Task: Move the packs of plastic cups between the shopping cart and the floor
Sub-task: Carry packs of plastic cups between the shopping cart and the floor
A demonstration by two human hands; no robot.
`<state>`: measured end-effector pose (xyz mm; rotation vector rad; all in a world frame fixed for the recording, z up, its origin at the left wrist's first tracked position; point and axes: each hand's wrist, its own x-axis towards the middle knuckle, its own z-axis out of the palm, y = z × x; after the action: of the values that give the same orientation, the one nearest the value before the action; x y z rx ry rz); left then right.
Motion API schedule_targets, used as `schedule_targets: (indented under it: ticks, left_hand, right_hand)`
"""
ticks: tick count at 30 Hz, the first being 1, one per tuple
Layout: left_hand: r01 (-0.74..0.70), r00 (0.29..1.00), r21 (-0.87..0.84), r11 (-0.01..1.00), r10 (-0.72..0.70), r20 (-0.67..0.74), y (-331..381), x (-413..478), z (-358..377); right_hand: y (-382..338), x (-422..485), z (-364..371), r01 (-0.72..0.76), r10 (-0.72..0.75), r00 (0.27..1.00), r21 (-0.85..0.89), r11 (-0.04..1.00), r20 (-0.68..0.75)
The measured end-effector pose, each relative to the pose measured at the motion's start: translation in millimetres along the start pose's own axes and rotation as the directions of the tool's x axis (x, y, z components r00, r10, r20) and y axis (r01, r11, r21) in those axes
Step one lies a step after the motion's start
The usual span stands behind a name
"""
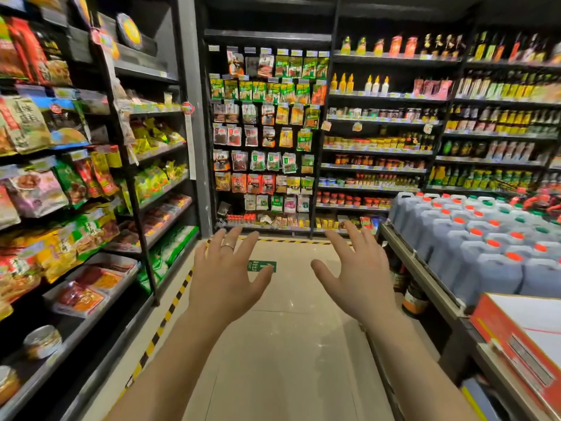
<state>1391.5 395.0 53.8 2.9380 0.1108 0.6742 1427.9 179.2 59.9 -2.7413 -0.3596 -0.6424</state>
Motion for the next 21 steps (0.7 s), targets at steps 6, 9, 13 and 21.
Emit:
schedule_targets:
  ticks: [6,9,13,21]
  left_hand:
    - [-0.039,0.999,0.006,0.999,0.039,0.003,11.8,127.7,57.1]
    - [-0.07,0.998,0.019,0.997,0.069,0.007,24.5,197.3,84.3]
    - [-0.078,0.997,0.025,0.997,0.078,-0.004,37.2,271.3,120.0]
    - [-0.101,0.995,-0.028,0.995,0.1,-0.018,51.5,383.4,181.6]
  right_hand:
    - [50.4,122.6,54.1,-0.035,0.035,0.999,-0.004,0.999,-0.001]
    - [77.9,186.6,75.6,-0.048,0.048,0.999,0.01,0.999,-0.011]
    - [112.1,259.0,102.4,-0.069,0.07,0.997,0.004,0.998,-0.016]
    - [163.8,358.0,147.6,-0.087,0.087,0.996,0.002,0.996,-0.021]
